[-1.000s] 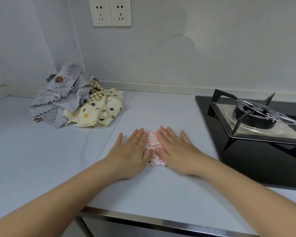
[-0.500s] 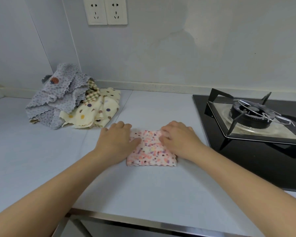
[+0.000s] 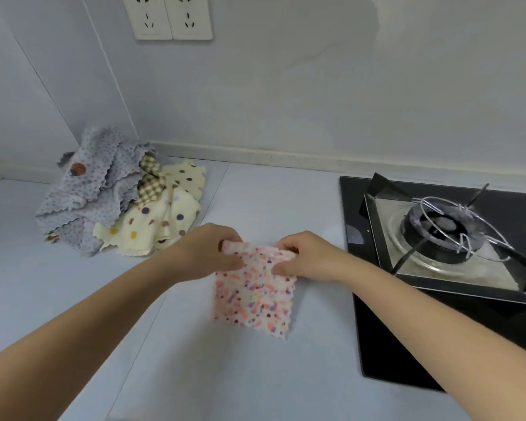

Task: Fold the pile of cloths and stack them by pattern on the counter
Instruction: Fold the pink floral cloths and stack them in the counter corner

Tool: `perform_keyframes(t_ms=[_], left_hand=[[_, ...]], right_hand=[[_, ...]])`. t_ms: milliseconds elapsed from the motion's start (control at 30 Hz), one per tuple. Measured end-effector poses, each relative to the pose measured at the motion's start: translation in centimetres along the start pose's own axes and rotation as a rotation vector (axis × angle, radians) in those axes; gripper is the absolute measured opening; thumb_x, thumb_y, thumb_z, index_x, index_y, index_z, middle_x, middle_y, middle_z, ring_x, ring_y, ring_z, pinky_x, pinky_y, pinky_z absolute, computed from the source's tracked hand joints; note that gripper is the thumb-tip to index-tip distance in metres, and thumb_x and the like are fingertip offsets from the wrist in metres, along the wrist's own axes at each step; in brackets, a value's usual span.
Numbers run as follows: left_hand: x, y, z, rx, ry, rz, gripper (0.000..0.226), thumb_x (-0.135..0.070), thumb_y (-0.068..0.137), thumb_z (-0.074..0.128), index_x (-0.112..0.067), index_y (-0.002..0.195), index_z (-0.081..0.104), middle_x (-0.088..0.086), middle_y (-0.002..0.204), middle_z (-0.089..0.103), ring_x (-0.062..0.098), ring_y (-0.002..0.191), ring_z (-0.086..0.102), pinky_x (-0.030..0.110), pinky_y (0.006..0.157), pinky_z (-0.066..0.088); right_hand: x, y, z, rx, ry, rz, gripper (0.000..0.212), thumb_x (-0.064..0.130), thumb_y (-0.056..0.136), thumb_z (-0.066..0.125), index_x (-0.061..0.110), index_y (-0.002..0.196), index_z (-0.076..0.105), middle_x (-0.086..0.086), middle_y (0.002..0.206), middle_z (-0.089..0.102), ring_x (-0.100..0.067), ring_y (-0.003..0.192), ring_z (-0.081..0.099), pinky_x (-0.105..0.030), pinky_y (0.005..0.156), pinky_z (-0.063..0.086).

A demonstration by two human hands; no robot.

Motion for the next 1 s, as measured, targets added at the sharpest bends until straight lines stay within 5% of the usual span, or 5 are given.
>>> perform_keyframes(t_ms=[133,267,433,700,1000], left_hand=[[-3.6,-1.8,-3.4,-0.099,-0.324,0.031,0.006,-0.021,0.084,0.072,-0.020,0.080,0.068,-0.006,0.077,0.069,0.005,0.072,0.063,0.024,0.069,0.049],[-8.9,-3.9,-5.2,-0.183,-0.598,0.031,0.029,-0.037,0.085,0.064,-0.009,0.086,0.067,0.009,0.092,0.069,0.027,0.091,0.066,0.040,0.081,0.053],[-16.6,-5.4,-5.2,-0.352,-0.591,0.043,0.025,-0.028,0.099,0.048,-0.023,0.085,0.068,-0.012,0.082,0.070,0.004,0.079,0.066,0.020,0.068,0.051],[-23.6,-6.1,-3.0,-0.484,-0.585,0.089,0.045,-0.036,0.097,0.047,0.007,0.086,0.051,0.017,0.069,0.047,0.015,0.060,0.041,0.028,0.054,0.038],[-32.1,-7.0,2.4,-0.388,-0.696,0.066,0.051,-0.042,0.099,0.040,-0.001,0.069,0.040,0.004,0.064,0.041,0.016,0.061,0.043,0.032,0.059,0.037]], right_hand=[[3.3,-3.7,-3.5,-0.107,0.407,-0.054,0.019,0.013,0.084,0.073,0.020,0.074,0.058,0.017,0.060,0.054,0.000,0.058,0.050,-0.011,0.057,0.036],[6.6,-7.3,-6.0,-0.235,0.679,-0.080,0.008,0.019,0.085,0.071,0.022,0.091,0.067,0.008,0.085,0.072,-0.012,0.082,0.069,-0.023,0.071,0.051],[9.4,-12.2,-8.8,-0.491,0.720,-0.096,0.012,0.026,0.092,0.061,0.032,0.089,0.070,0.015,0.089,0.074,-0.003,0.087,0.069,-0.018,0.073,0.053],[9.2,-18.2,-12.6,-0.824,0.706,-0.023,0.012,0.031,0.091,0.062,0.025,0.084,0.070,0.012,0.078,0.072,-0.002,0.076,0.068,-0.017,0.064,0.053],[4.4,-27.0,-16.9,-0.748,0.769,-0.016,0.018,0.027,0.095,0.057,0.027,0.110,0.068,0.002,0.107,0.069,-0.013,0.097,0.068,-0.031,0.076,0.058]])
Point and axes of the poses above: each hand's wrist, its own y-axis towards the middle knuckle, its own z-axis out of the palm, x = y × z, the point moved 1 cm from there along y, towards the middle knuckle
